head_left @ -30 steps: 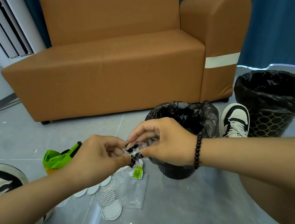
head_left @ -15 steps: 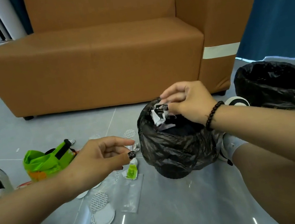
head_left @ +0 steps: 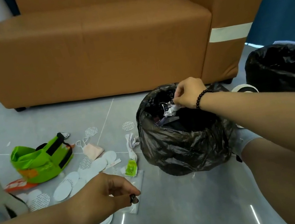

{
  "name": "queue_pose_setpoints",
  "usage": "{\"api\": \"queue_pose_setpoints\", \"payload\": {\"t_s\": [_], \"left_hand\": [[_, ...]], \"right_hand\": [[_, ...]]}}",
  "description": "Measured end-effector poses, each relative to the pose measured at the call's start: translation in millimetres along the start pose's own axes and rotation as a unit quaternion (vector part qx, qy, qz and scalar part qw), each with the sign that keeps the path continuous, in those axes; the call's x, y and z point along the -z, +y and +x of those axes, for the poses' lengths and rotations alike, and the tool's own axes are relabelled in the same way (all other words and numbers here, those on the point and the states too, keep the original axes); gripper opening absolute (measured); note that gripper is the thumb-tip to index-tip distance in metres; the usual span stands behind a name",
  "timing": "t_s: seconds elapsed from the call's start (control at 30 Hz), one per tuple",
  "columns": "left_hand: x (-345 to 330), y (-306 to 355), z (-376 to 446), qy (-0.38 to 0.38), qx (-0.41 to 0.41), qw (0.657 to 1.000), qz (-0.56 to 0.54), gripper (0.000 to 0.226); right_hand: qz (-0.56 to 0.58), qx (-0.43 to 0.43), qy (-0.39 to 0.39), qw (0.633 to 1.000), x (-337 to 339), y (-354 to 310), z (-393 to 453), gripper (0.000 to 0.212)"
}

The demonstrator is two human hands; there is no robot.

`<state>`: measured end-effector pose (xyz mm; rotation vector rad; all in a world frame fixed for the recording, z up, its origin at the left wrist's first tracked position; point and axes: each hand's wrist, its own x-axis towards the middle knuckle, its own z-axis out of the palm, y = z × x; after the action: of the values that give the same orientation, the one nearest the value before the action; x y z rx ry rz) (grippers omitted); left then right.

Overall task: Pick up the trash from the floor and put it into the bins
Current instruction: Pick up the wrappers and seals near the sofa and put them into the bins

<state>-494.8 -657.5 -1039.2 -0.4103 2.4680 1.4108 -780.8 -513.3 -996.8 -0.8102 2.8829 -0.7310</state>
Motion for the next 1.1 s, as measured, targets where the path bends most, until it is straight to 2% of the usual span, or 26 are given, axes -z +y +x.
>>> {"api": "queue_pose_setpoints", "payload": {"t_s": [0.17, 0.37, 0.5, 0.6, 0.67, 0.77, 0.87, 1.0, 1.1], "left_hand": [[-2, -2, 2, -0.009, 0.013, 1.000, 0.007, 0.019], [0, -1, -2, 0.008, 0.026, 1.000, -0.008, 0.022], [3, 0, -9, 0.019, 0.023, 0.999, 0.022, 0.023], [5, -6, -14, 0.018, 0.022, 0.996, 0.079, 0.025], [6, -11, -17, 0.015, 0.028, 0.992, 0.118, 0.024], [6, -18, -21, 0.010, 0.035, 0.988, 0.152, 0.023], [5, -23, -22, 0.013, 0.036, 0.985, 0.170, 0.023], [10, -36, -25, 0.039, 0.043, 0.987, 0.152, 0.024], [15, -54, -29, 0.061, 0.066, 0.990, 0.112, 0.023]], "right_hand": [[-0.010, 0.013, -0.034, 0.999, -10, 2, 1, 0.010], [0.028, 0.003, 0.015, 0.999, 12, 5, -18, 0.016], [0.046, 0.081, 0.056, 0.994, 24, -12, -53, 0.017], [0.057, 0.190, 0.079, 0.977, 21, -29, -80, 0.008], [0.054, 0.269, 0.088, 0.958, 15, -38, -90, 0.003], [0.000, 0.368, 0.101, 0.924, 2, -52, -95, 0.007], [-0.071, 0.473, 0.088, 0.874, -14, -63, -99, 0.014], [-0.224, 0.629, -0.005, 0.745, -64, -75, -103, 0.021], [-0.297, 0.627, -0.104, 0.713, -117, -77, -110, 0.031]]}}
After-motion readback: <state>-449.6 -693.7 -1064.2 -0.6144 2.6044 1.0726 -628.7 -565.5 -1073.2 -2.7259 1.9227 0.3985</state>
